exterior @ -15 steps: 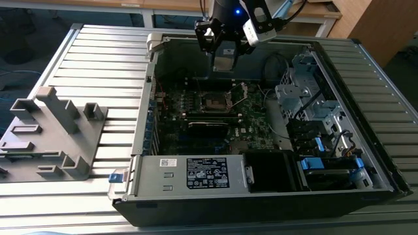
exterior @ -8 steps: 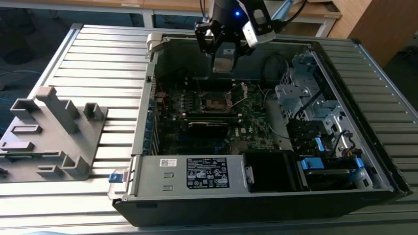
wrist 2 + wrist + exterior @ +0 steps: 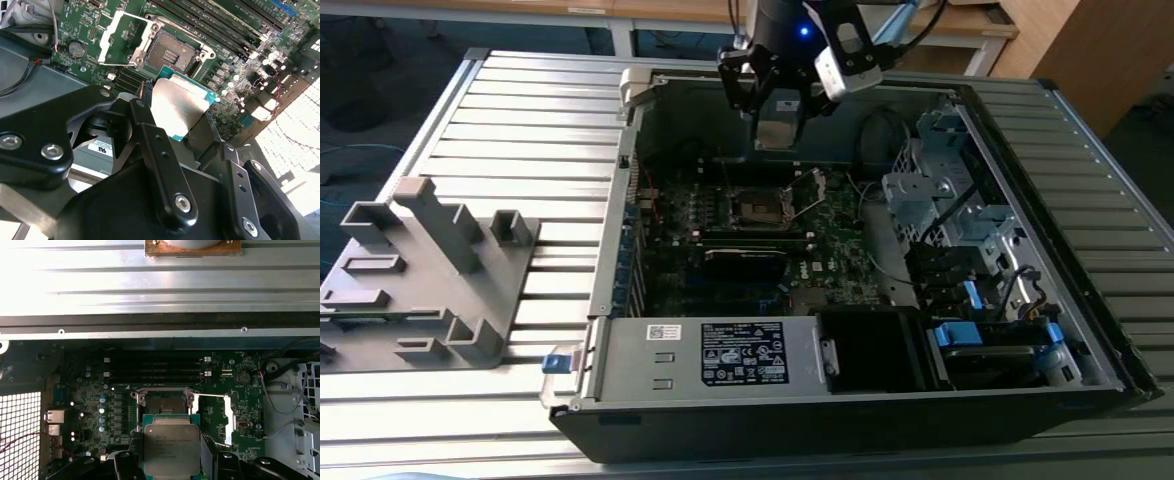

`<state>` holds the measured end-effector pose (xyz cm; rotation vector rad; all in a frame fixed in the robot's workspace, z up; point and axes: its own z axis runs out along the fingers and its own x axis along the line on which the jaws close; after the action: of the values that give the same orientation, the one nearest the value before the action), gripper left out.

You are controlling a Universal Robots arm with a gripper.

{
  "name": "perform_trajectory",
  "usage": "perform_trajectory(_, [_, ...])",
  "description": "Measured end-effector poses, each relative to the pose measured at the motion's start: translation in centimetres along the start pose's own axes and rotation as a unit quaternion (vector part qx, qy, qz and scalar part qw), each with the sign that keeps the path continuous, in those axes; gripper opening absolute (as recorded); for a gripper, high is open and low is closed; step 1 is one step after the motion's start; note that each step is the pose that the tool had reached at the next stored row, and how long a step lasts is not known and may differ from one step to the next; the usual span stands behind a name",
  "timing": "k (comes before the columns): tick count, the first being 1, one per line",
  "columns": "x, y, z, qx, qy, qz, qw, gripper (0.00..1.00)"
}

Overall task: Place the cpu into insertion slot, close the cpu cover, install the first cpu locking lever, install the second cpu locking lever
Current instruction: 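Place the cpu into insertion slot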

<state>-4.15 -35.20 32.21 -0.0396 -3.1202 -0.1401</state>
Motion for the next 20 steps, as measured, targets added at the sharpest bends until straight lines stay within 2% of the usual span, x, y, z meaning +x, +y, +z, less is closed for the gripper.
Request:
perform_trajectory(9, [-0.02,-0.1,1.06,0.0001,0.0001,0.0,1.0,0.54])
perform_trajectory(15, [-0.02,-0.1,1.14,0.0001,0.0,0.0,1.0,0.54])
perform_trajectory(20, [-0.03,-0.13,1.46,0.0001,0.0001,0.0,1.0,0.54])
